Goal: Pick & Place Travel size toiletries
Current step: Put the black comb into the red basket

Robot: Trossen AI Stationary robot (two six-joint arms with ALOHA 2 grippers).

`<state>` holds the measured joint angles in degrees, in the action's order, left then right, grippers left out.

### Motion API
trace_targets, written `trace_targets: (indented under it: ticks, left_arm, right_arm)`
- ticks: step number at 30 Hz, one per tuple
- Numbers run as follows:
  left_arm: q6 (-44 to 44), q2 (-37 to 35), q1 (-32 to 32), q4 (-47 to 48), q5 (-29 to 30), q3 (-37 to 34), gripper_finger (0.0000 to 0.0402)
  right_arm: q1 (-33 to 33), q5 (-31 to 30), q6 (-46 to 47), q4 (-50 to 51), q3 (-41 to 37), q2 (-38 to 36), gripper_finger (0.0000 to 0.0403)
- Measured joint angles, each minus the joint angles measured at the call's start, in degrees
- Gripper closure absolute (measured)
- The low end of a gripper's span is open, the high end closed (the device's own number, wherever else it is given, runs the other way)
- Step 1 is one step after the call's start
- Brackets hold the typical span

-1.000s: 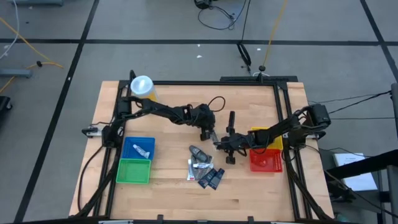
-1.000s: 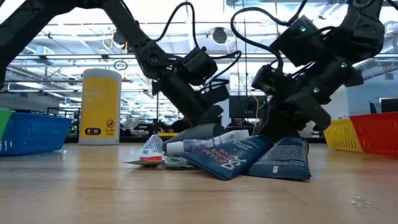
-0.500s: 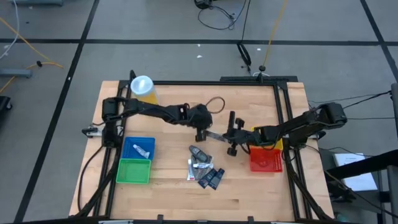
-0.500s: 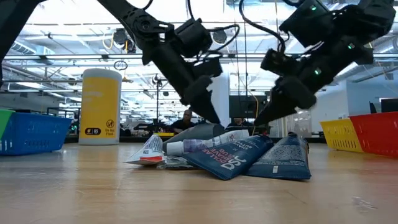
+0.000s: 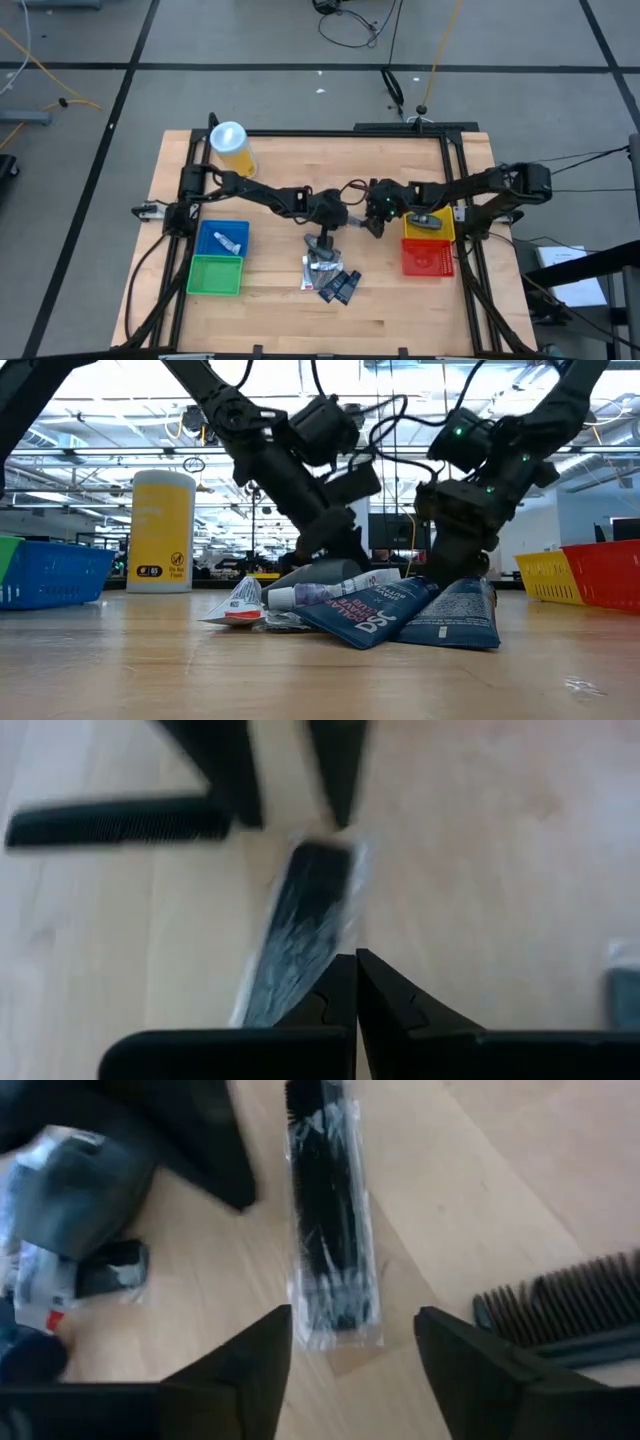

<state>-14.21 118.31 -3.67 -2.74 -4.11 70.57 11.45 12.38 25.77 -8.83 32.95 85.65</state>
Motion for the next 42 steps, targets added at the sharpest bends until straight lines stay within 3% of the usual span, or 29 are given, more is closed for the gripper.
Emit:
trace_targets:
  ticks: [12,26,32,37,42]
  left_arm:
    - [0.7,2.99,-2.34,-1.36,-9.62,0.11,0.0399]
    - [3.99,7.67,-3.54,-8.01,-8.44,0.47,0.04]
    - [4.25,8.47,-3.7,-8.59,-8.02,0.42,0.0399]
    - [4.43,8.5,-3.7,-8.55,-7.81,0.39,0.0395]
    - [4.5,7.25,-3.64,-7.91,-7.84,0.35,0.04]
  right_arm:
    - [1.8,5.58,1.0,-3.75,0.11,3.36,0.0176]
    - [1.61,6.17,1.24,-6.02,0.11,5.46,0.0178]
    - [1.67,11.18,0.23,-12.86,0.18,10.95,0.018]
    - [1.65,11.26,-3.81,-11.95,0.16,10.27,0.0207]
    - [1.54,8.41,-8.26,-6.1,0.11,7.78,0.0276]
